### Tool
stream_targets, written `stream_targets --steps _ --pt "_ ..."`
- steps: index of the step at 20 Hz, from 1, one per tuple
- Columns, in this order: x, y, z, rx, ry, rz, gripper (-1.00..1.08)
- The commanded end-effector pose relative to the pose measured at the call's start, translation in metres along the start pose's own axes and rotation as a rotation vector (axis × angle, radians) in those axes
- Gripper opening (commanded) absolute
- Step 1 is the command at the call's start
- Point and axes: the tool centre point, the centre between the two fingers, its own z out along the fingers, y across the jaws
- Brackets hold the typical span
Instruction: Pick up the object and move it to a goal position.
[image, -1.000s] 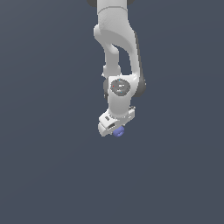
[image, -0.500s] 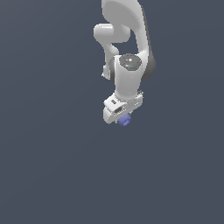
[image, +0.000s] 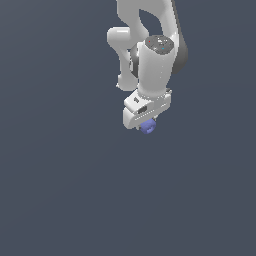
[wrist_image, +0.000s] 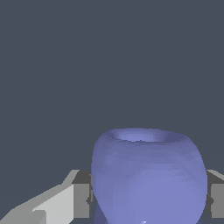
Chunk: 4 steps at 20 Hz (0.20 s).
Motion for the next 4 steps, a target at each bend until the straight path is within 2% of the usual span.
stream_targets --steps 1,4 --pt "0.0001 -0.0028 -0.0069 0.001 -0.001 0.0 -1.0" --pt "0.0003 -0.0033 -0.0094 0.001 -0.001 0.001 -1.0"
